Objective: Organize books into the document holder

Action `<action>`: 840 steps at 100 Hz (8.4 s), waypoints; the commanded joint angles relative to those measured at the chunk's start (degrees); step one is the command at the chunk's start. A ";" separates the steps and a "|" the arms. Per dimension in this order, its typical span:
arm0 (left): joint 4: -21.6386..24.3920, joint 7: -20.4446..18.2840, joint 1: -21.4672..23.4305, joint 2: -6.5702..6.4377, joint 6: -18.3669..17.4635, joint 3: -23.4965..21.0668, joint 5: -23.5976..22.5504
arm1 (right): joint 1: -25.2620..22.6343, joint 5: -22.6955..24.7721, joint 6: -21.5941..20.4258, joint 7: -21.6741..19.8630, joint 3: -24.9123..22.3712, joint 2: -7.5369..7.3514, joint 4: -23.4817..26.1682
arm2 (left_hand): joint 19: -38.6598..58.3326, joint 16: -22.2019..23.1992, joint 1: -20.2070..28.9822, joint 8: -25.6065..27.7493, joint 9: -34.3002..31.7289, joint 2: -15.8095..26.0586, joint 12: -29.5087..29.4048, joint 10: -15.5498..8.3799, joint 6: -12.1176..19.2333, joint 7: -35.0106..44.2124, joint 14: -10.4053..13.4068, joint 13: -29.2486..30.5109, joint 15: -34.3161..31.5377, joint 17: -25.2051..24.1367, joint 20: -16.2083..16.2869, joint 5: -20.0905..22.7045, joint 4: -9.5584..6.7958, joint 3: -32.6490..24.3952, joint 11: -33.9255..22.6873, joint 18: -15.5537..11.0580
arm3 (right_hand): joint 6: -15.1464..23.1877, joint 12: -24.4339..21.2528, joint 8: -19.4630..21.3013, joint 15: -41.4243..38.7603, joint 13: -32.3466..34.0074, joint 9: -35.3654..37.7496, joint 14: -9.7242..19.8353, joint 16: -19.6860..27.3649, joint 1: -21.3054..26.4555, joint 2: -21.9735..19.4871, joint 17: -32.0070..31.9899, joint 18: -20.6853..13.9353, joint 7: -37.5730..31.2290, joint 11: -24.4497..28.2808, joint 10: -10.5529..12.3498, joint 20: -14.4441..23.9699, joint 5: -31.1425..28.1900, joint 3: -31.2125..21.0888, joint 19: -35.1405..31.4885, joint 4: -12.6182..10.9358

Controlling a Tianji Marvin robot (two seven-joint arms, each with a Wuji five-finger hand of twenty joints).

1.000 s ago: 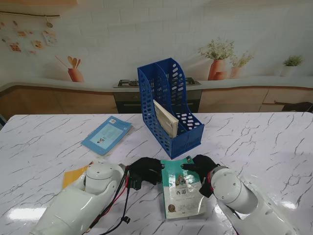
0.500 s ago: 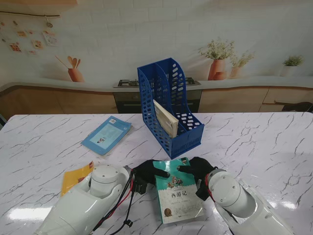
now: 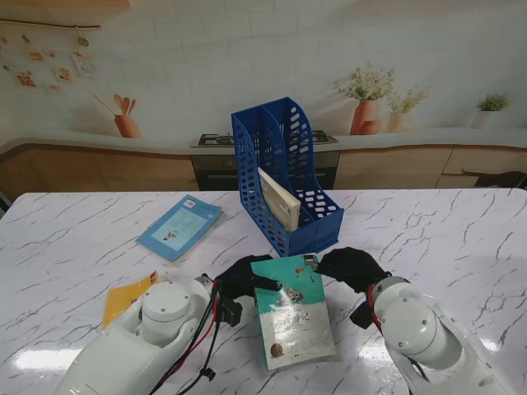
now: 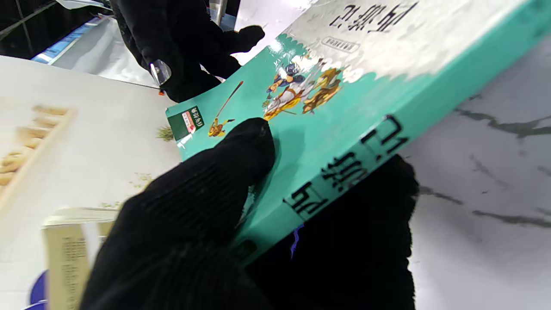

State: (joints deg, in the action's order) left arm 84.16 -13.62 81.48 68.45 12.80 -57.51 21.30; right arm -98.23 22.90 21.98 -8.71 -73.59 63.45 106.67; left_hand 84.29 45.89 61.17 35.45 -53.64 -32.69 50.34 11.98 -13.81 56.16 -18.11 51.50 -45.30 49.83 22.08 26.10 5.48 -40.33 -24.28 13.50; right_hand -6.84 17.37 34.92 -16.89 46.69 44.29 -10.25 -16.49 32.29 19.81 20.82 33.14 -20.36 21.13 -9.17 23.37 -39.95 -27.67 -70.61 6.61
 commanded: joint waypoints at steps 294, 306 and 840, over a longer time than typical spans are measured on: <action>8.45 -5.00 -6.04 -2.67 -12.17 -1.80 -5.59 | 9.65 -9.50 -28.22 -10.96 -4.86 -2.61 0.07 | -10.50 -8.07 -4.26 -11.13 12.86 9.26 -23.13 -0.23 4.66 -18.50 -4.92 -16.38 9.80 -31.55 16.61 3.61 -2.74 8.88 0.69 9.19 | -0.11 31.23 25.79 -77.03 29.48 38.83 31.67 -37.16 -5.64 -1.71 48.12 -24.62 -44.63 46.77 16.31 26.15 -25.98 -26.94 -49.36 -6.51; 9.46 -4.29 -5.00 -2.72 -11.94 -2.98 -5.93 | 8.96 -9.31 -27.38 -9.56 -5.58 -2.29 0.86 | -15.71 -10.94 -8.08 -12.21 16.55 12.18 -25.16 0.05 3.84 -23.56 -5.69 -21.39 15.59 -37.57 15.15 2.86 -4.12 10.97 2.71 10.56 | -0.41 31.00 25.56 -77.03 29.48 38.86 31.62 -37.22 -5.56 -1.53 48.12 -24.63 -44.70 46.88 16.26 26.19 -26.02 -27.02 -49.36 -6.62; 13.07 -4.07 7.09 -4.76 4.27 -18.66 -17.82 | 36.88 -0.23 -17.06 20.51 21.00 7.13 -34.44 | -20.93 -12.84 -8.42 -12.96 18.86 13.18 -25.84 0.23 3.64 -27.49 -5.22 -25.34 20.51 -44.13 11.97 3.38 -4.12 14.80 4.56 9.91 | 9.93 8.30 4.82 -6.28 8.83 8.39 6.67 -9.30 -9.62 -4.16 10.57 -2.06 -4.75 2.58 7.29 9.18 -4.06 -0.98 -10.31 -2.56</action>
State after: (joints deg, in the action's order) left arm 97.32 -16.94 88.64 63.45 18.02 -76.40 3.35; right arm -60.51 22.32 4.96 11.98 -52.55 70.64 70.79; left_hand 64.73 33.01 52.65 23.23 -35.27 -20.70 24.69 12.55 -10.03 28.70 -23.72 27.17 -25.32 6.33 34.49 29.07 2.80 -26.46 -20.12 23.36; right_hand 1.30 26.90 41.17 -25.88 58.52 55.42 -3.45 -26.94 23.87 17.34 34.20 32.51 -27.06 25.42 -1.87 31.10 -46.89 -30.62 -82.64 4.38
